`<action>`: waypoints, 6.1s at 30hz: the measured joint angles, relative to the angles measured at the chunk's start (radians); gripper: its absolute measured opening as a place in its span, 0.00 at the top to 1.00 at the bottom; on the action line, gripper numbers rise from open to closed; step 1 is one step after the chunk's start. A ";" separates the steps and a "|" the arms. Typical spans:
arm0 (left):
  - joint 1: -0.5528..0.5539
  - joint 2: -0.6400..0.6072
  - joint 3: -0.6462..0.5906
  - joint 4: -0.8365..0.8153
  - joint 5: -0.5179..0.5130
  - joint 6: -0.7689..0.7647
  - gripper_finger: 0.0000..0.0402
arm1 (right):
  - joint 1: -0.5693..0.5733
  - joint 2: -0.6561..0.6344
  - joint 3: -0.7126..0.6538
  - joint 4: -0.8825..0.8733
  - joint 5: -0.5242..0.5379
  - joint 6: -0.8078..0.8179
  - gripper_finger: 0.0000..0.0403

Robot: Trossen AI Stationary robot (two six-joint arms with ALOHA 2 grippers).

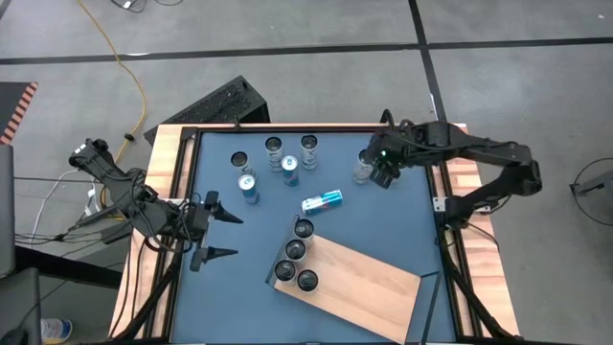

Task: Place canned beverage on shelf
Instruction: Put the left white yellow soda can aligned with the other white yellow soda can on the shelf

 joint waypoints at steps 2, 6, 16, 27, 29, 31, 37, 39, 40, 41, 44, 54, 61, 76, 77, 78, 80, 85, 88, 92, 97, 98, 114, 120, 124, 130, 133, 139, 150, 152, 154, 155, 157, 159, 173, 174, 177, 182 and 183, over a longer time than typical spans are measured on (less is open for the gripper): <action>0.000 0.000 0.000 -0.002 -0.012 0.002 0.13 | -0.027 -0.009 -0.039 0.053 -0.047 -0.063 0.47; 0.000 0.000 0.000 -0.002 -0.025 0.002 0.13 | -0.087 -0.001 -0.094 0.155 -0.114 -0.202 0.47; 0.000 0.000 0.000 -0.013 -0.026 0.034 0.13 | -0.235 0.168 -0.101 0.172 -0.148 -0.245 0.34; 0.000 0.000 0.000 -0.057 -0.062 0.037 0.13 | -0.259 0.230 -0.089 0.155 -0.261 -0.312 0.17; 0.000 0.000 0.000 -0.058 -0.071 0.037 0.13 | -0.265 0.231 -0.071 0.148 -0.244 -0.318 0.17; 0.000 0.000 0.000 -0.058 -0.071 0.037 0.13 | -0.277 0.226 -0.053 0.149 -0.225 -0.329 0.17; 0.000 0.000 0.000 -0.057 -0.071 0.035 0.13 | -0.295 0.220 -0.015 0.151 -0.244 -0.337 0.17; 0.000 0.000 0.000 -0.057 -0.070 0.029 0.13 | -0.290 0.220 -0.011 0.160 -0.268 -0.353 0.17; 0.000 0.000 0.000 -0.058 -0.068 0.027 0.13 | -0.289 0.219 -0.010 0.162 -0.280 -0.364 0.17; 0.000 0.000 0.000 -0.059 -0.068 0.025 0.13 | -0.286 0.218 -0.010 0.162 -0.284 -0.373 0.17; 0.000 0.000 0.000 -0.068 -0.068 0.022 0.13 | -0.288 0.219 -0.010 0.157 -0.289 -0.404 0.17; 0.000 0.000 0.000 -0.076 -0.068 0.021 0.13 | -0.329 0.218 -0.020 0.176 -0.372 -0.442 0.17; 0.000 0.000 -0.001 -0.079 -0.068 0.021 0.13 | -0.335 0.218 -0.106 0.184 -0.371 -0.438 0.17; 0.000 0.000 -0.001 -0.079 -0.070 0.027 0.13 | -0.333 0.231 -0.141 0.246 -0.324 -0.432 0.21; 0.000 0.000 -0.001 -0.079 -0.070 0.025 0.13 | -0.333 0.235 -0.141 0.243 -0.324 -0.428 0.22; 0.000 0.000 -0.001 -0.079 -0.070 0.023 0.13 | -0.333 0.237 -0.142 0.241 -0.324 -0.426 0.23; 0.000 0.000 -0.001 -0.079 -0.070 0.022 0.13 | -0.325 0.253 -0.140 0.245 -0.324 -0.426 0.24; 0.000 0.000 -0.001 -0.091 -0.071 0.014 0.13 | -0.301 0.294 -0.138 0.232 -0.292 -0.417 0.28; 0.000 0.000 -0.001 -0.095 -0.071 0.001 0.13 | -0.296 0.295 -0.136 0.204 -0.282 -0.408 0.32; 0.000 0.000 -0.001 -0.096 -0.071 0.000 0.13 | -0.278 0.293 -0.129 0.169 -0.277 -0.390 0.42; 0.001 0.000 -0.001 -0.096 -0.075 -0.002 0.13 | -0.257 0.292 -0.083 0.083 -0.281 -0.353 0.44; 0.001 0.000 -0.001 -0.096 -0.078 -0.002 0.13 | -0.255 0.292 -0.064 0.074 -0.281 -0.334 0.44; 0.001 0.000 -0.001 -0.096 -0.094 -0.026 0.13 | 0.035 0.289 0.315 -0.206 -0.289 0.052 0.44; 0.001 0.000 -0.001 -0.096 -0.094 -0.028 0.13 | 0.242 0.289 0.348 -0.226 -0.289 0.311 0.44; 0.001 0.000 -0.001 -0.095 -0.094 -0.029 0.13 | 0.365 0.293 0.348 -0.227 -0.289 0.473 0.44; 0.001 0.000 -0.001 -0.094 -0.101 -0.054 0.13 | 0.469 0.322 0.350 -0.222 -0.326 0.650 0.44; 0.001 0.000 -0.001 -0.093 -0.114 -0.065 0.13 | 0.500 0.362 0.348 -0.227 -0.366 0.655 0.44; 0.001 0.001 -0.001 -0.093 -0.125 -0.069 0.13 | 0.501 0.434 0.348 -0.225 -0.440 0.637 0.44; 0.001 0.001 -0.001 -0.096 -0.147 -0.069 0.13 | 0.538 0.500 0.382 -0.191 -0.361 0.643 0.43; 0.001 0.000 -0.001 -0.096 -0.149 -0.067 0.13 | 0.551 0.498 0.395 -0.161 -0.330 0.659 0.43; 0.001 0.001 -0.001 -0.096 -0.152 -0.060 0.13 | 0.566 0.499 0.421 -0.161 -0.289 0.683 0.43; 0.001 0.001 -0.001 -0.096 -0.154 -0.060 0.13 | 0.572 0.500 0.434 -0.162 -0.276 0.689 0.43; 0.001 0.001 -0.001 -0.096 -0.158 -0.059 0.13 | 0.581 0.498 0.460 -0.161 -0.261 0.676 0.43; 0.001 0.001 -0.001 -0.096 -0.164 -0.059 0.13 | 0.590 0.498 0.484 -0.159 -0.245 0.660 0.44; 0.000 0.001 -0.001 -0.096 -0.181 -0.068 0.13 | 0.575 0.567 0.531 -0.167 -0.242 0.571 0.44; 0.001 0.001 -0.001 -0.096 -0.190 -0.069 0.13 | 0.573 0.586 0.555 -0.198 -0.253 0.569 0.44; 0.001 0.001 -0.001 -0.096 -0.210 -0.069 0.13 | 0.569 0.661 0.641 -0.235 -0.279 0.532 0.44; 0.001 0.001 -0.001 -0.096 -0.220 -0.069 0.13 | 0.578 0.765 0.834 -0.215 -0.275 0.440 0.44; 0.001 0.001 -0.001 -0.097 -0.220 -0.069 0.13 | 0.583 0.762 0.828 -0.195 -0.273 0.437 0.44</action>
